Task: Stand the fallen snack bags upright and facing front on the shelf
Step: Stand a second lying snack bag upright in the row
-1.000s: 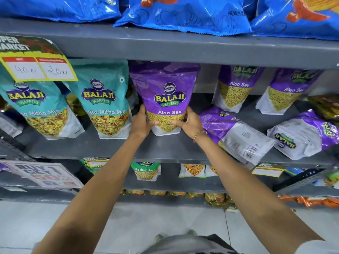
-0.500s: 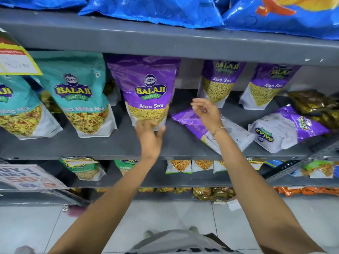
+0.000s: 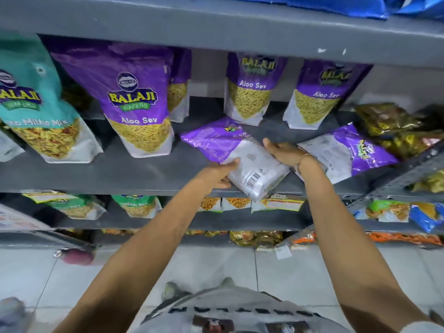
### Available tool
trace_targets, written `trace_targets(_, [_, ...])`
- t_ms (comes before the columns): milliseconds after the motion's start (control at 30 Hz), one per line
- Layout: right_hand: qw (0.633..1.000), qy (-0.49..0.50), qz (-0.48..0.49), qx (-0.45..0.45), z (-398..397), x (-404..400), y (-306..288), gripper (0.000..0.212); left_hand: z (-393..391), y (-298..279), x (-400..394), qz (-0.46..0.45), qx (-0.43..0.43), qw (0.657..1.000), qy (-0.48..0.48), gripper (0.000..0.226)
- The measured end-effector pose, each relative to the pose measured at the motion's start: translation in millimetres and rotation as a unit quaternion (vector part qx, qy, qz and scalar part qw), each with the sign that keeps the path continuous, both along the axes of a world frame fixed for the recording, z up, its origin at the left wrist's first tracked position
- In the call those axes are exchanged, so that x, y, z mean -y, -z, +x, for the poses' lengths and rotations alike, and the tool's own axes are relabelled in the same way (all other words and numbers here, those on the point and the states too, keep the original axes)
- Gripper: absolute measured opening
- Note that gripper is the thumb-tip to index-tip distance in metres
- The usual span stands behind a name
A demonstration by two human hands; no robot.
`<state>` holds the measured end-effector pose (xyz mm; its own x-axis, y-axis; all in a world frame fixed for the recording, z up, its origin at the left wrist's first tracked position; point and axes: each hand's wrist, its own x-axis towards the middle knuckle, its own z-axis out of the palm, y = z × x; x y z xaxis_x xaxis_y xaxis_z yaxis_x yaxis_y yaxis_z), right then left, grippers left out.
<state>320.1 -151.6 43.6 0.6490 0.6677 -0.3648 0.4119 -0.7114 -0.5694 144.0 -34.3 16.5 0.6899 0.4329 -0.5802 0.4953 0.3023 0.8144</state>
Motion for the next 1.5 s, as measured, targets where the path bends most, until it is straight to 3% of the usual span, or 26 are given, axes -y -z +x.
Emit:
trace_targets(133, [0.998,-0.004,0.020,-0.058,4.2,6.4,-3.5,0.044,0.4,-4.3,7.9,-0.026,0.036,0.999,-0.027,0.049])
trace_targets(233, [0.996,-0.030,0.037,-0.080,7.4,15.3,-10.0,0.046,-1.5,-13.6,13.9,-0.017,0.045,0.999,-0.023,0.045])
trace_targets(367, [0.983,-0.073,0.102,-0.133,10.4,23.9,-18.6,0.035,-4.0,-24.6,10.4,0.047,0.062,0.997,-0.024,0.048])
trace_targets(467, [0.970,-0.078,0.175,-0.147,14.5,15.5,-20.8,0.022,-0.6,-37.3,-6.5,0.143,0.066,0.987,-0.033,0.067])
trace_targets(600, [0.935,-0.023,0.317,-0.159,9.9,-11.2,-21.6,0.034,13.1,-60.4,-43.9,0.267,0.117,0.955,-0.064,0.074])
trace_targets(767, [0.927,0.022,0.355,-0.118,6.8,-44.4,-7.6,0.048,31.9,-60.6,-82.3,0.436,0.003,0.898,-0.053,0.054])
trace_targets(867, [0.915,0.042,0.375,-0.146,1.5,-52.9,10.2,0.050,29.7,-49.6,-81.0,0.462,0.000,0.885,-0.053,0.048])
trace_targets(967, [0.898,0.050,0.393,-0.190,1.5,-57.9,21.6,0.048,24.6,-40.3,-71.7,0.454,0.055,0.884,-0.099,0.058])
trace_targets(1133, [0.921,0.017,0.345,-0.179,8.5,-61.3,19.3,0.063,23.0,-26.2,-34.3,0.513,0.055,0.841,-0.164,0.063])
trace_targets(1167, [0.924,0.018,0.338,-0.177,7.7,-61.6,20.6,0.060,22.2,-22.0,-23.2,0.512,0.060,0.842,-0.156,0.060])
trace_targets(1267, [0.920,0.038,0.348,-0.178,-3.1,-63.7,26.5,0.053,24.1,-10.8,-1.0,0.435,0.091,0.893,-0.076,0.049])
trace_targets(1333, [0.911,0.068,0.373,-0.163,-15.5,-63.1,31.2,0.050,27.0,-7.4,2.0,0.424,0.077,0.902,-0.032,0.052])
trace_targets(1400, [0.893,0.120,0.412,-0.136,-30.6,-59.2,35.6,0.048,28.5,-8.3,0.8,0.406,0.070,0.911,-0.032,0.062])
trace_targets(1500, [0.877,0.168,0.439,-0.094,-49.2,-49.9,44.7,0.048,27.1,-13.9,-5.5,0.339,0.084,0.936,-0.031,0.102])
